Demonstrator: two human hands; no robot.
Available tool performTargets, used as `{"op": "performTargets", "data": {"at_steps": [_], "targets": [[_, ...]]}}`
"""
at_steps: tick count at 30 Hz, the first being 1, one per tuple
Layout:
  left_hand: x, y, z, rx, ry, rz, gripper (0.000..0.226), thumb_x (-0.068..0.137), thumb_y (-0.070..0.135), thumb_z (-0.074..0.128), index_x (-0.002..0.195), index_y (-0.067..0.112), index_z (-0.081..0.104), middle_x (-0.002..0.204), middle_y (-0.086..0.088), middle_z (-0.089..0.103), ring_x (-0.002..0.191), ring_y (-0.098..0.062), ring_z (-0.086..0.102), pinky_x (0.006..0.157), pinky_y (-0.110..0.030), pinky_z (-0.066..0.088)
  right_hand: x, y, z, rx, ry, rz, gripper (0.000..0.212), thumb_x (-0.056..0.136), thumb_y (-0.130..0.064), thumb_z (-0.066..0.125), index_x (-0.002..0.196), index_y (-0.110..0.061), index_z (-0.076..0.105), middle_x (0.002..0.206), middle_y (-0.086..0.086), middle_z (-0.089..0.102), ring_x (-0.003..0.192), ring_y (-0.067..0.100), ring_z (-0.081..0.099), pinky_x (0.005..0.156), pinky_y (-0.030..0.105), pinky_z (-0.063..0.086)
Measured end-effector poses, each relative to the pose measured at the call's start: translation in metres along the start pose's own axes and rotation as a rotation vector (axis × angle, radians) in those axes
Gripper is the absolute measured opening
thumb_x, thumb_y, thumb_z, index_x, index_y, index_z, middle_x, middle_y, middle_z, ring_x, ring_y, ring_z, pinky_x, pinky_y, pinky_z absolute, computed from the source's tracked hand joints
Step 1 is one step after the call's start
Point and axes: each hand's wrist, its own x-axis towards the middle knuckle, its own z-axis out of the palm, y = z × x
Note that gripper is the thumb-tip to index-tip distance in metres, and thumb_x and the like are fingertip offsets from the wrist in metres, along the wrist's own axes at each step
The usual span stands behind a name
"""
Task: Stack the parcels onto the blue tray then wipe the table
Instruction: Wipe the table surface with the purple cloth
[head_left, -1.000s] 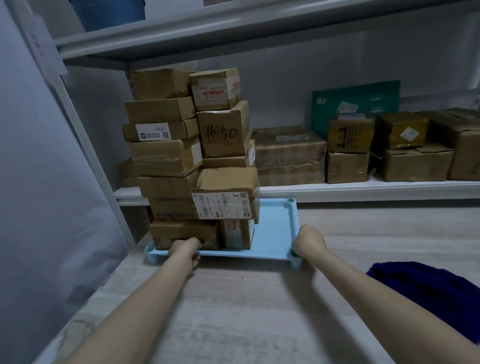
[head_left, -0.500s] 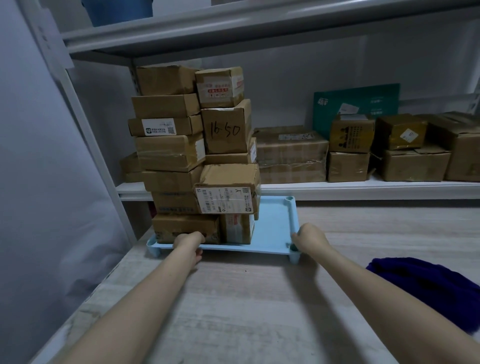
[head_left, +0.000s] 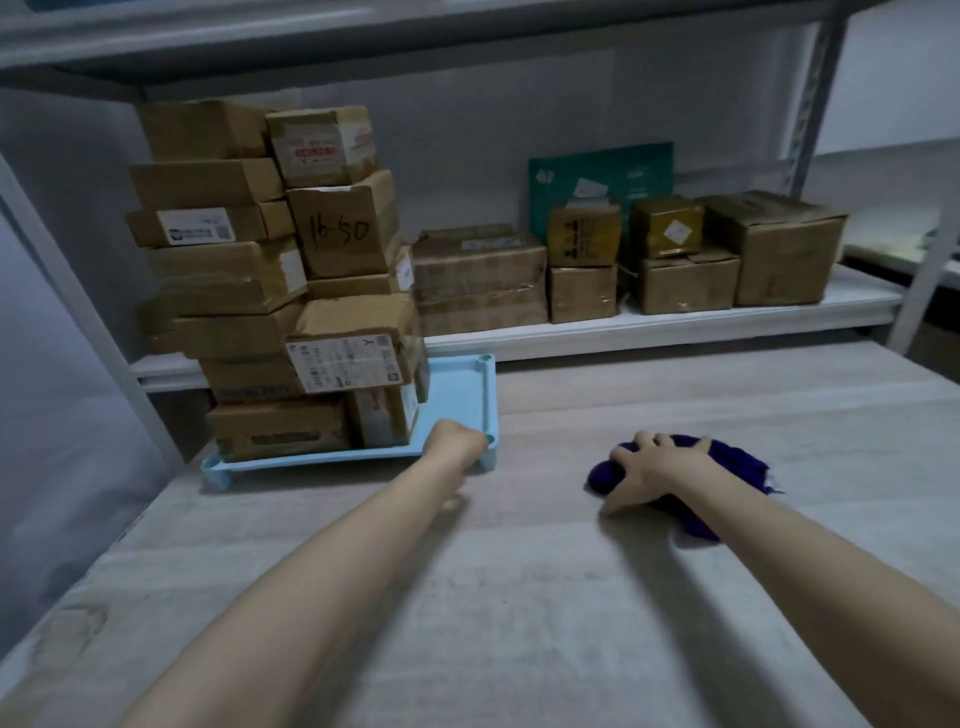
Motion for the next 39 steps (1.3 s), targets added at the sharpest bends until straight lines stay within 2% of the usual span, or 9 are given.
{"op": "performTargets", "data": {"at_steps": [3, 6, 9, 14, 19, 22, 30, 33, 39], "targets": [[0.004, 0.017, 0.024, 0.187, 0.047, 0.159, 0.022, 0.087, 0.012, 0.057, 0.107, 0.008, 0.067, 0.105, -0.007, 0.063, 0.103, -0.028, 0.059, 0.076, -0.029, 0.045, 0.003, 0.025, 0.007, 0.029, -0.134, -0.087, 0.074, 0.084, -0.048, 0.049, 0.150, -0.043, 0.016, 0.161, -0.001, 0.010, 0.147, 0.033, 0.010, 0.112, 0.062, 0.018], [0.013, 0.031, 0.038, 0.277, 0.062, 0.267, 0.021, 0.087, 0.009, 0.057, 0.104, 0.011, 0.067, 0.103, -0.003, 0.059, 0.103, -0.024, 0.057, 0.078, -0.027, 0.043, 0.009, 0.040, 0.006, 0.080, 0.065, -0.283, 0.060, 0.094, -0.010, 0.040, 0.149, -0.033, 0.031, 0.153, 0.004, 0.030, 0.138, 0.028, 0.036, 0.110, 0.037, 0.030], [0.030, 0.039, 0.050, 0.352, 0.058, 0.341, 0.022, 0.083, 0.006, 0.053, 0.098, 0.015, 0.066, 0.106, -0.004, 0.062, 0.092, -0.021, 0.055, 0.073, -0.027, 0.043, 0.034, 0.040, 0.005, 0.161, 0.230, -0.296, 0.072, 0.089, 0.005, 0.040, 0.153, -0.019, 0.019, 0.153, 0.008, 0.028, 0.128, 0.034, 0.047, 0.103, 0.039, 0.039], [0.068, 0.050, 0.063, 0.498, 0.104, 0.375, 0.031, 0.082, 0.003, 0.051, 0.107, 0.017, 0.063, 0.116, -0.007, 0.057, 0.106, -0.027, 0.054, 0.080, -0.033, 0.050, 0.099, 0.007, -0.005, 0.400, 0.540, -0.248, 0.022, 0.089, 0.005, 0.046, 0.106, -0.006, 0.037, 0.115, 0.018, 0.047, 0.071, 0.033, 0.053, 0.053, 0.040, 0.038], [0.113, 0.062, 0.071, 0.713, 0.092, 0.355, 0.038, 0.085, 0.003, 0.059, 0.121, 0.015, 0.056, 0.131, -0.011, 0.046, 0.114, -0.028, 0.047, 0.086, -0.035, 0.050, 0.173, 0.005, -0.032, 0.522, 0.657, -0.054, 0.021, 0.091, -0.022, 0.059, 0.107, -0.011, 0.050, 0.114, 0.010, 0.051, 0.103, 0.033, 0.054, 0.066, 0.038, 0.044], [0.127, 0.068, 0.073, 0.729, 0.062, 0.346, 0.040, 0.085, 0.001, 0.057, 0.122, 0.014, 0.056, 0.130, -0.011, 0.047, 0.113, -0.028, 0.049, 0.085, -0.035, 0.049, 0.195, -0.001, -0.042, 0.484, 0.546, 0.146, 0.037, 0.098, -0.041, 0.045, 0.126, -0.019, 0.054, 0.136, 0.007, 0.049, 0.133, 0.034, 0.035, 0.103, 0.058, 0.030], [0.134, 0.098, 0.092, 0.709, 0.018, 0.375, 0.031, 0.081, 0.006, 0.059, 0.110, 0.015, 0.063, 0.119, -0.009, 0.054, 0.109, -0.028, 0.052, 0.080, -0.033, 0.046, 0.181, -0.039, -0.032, 0.107, 0.276, -0.496, 0.051, 0.098, -0.034, 0.036, 0.149, -0.031, 0.030, 0.161, 0.000, 0.014, 0.145, 0.027, 0.014, 0.113, 0.056, 0.019], [0.131, 0.105, 0.103, 0.740, -0.124, 0.412, 0.033, 0.082, 0.006, 0.057, 0.113, 0.016, 0.062, 0.120, -0.007, 0.056, 0.109, -0.027, 0.054, 0.084, -0.036, 0.049, 0.185, 0.008, -0.035, 0.175, 0.280, -0.284, 0.049, 0.096, -0.033, 0.038, 0.145, -0.038, 0.034, 0.158, -0.001, 0.023, 0.145, 0.028, 0.017, 0.110, 0.063, 0.017], [0.136, 0.109, 0.120, 0.810, -0.292, 0.359, 0.045, 0.086, 0.006, 0.058, 0.130, 0.014, 0.055, 0.129, -0.008, 0.051, 0.116, -0.028, 0.053, 0.095, -0.038, 0.050, 0.191, 0.109, -0.038, 0.518, 0.178, 0.564, 0.053, 0.098, -0.038, 0.029, 0.150, -0.031, 0.022, 0.156, 0.013, 0.020, 0.142, 0.046, 0.011, 0.108, 0.068, 0.009]]}}
